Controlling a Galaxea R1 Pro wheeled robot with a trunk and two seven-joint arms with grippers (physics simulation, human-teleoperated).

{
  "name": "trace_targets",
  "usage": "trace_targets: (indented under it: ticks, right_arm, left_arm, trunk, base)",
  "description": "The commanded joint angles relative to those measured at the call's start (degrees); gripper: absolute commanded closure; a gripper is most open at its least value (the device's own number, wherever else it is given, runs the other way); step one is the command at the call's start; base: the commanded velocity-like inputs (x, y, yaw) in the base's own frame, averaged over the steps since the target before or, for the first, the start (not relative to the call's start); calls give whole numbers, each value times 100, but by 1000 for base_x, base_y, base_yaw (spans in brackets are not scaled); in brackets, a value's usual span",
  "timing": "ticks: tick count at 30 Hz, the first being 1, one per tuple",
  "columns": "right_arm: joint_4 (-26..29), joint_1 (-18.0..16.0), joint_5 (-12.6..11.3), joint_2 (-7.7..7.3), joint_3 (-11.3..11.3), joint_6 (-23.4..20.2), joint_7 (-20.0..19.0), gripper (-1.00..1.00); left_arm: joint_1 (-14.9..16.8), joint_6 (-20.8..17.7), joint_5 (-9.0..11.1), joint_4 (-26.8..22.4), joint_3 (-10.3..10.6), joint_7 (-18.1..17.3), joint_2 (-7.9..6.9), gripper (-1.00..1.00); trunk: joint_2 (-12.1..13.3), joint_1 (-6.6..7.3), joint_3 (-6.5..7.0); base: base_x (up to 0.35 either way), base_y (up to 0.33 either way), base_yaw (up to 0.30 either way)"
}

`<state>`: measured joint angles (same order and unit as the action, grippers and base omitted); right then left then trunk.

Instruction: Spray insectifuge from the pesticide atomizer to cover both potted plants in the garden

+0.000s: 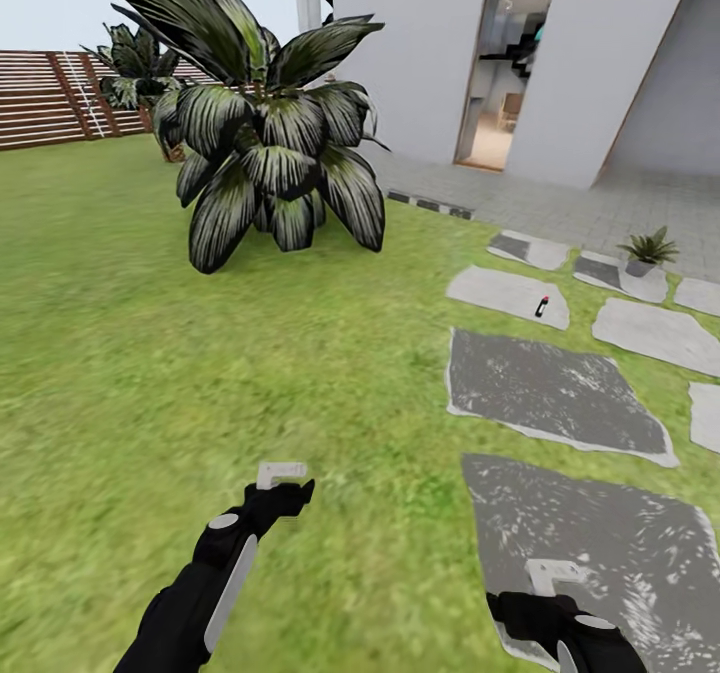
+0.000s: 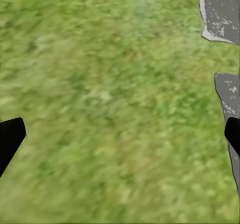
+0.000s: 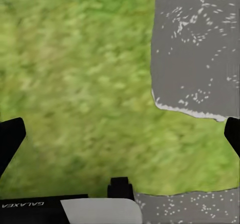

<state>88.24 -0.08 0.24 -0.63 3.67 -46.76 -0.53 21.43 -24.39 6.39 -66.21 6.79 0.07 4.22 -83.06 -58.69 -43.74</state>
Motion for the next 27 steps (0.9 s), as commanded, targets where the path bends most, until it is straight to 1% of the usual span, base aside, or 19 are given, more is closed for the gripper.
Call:
trace_targets:
  ticks: [1,27]
  right_arm:
    - [9,-1,2,-1,8,-26,-7,-100]
    - [9,-1,10,-7,35,-20,1,-100]
  left_arm:
    - [2,-31,56,-6,-2,3,0,-100]
    - [2,-31,47,-6,15,11,0,-100]
  trunk:
    - [-2,-4,-4]
    - [-2,-4,-4]
  base:
    - [339,139,-3]
    - [339,138,0]
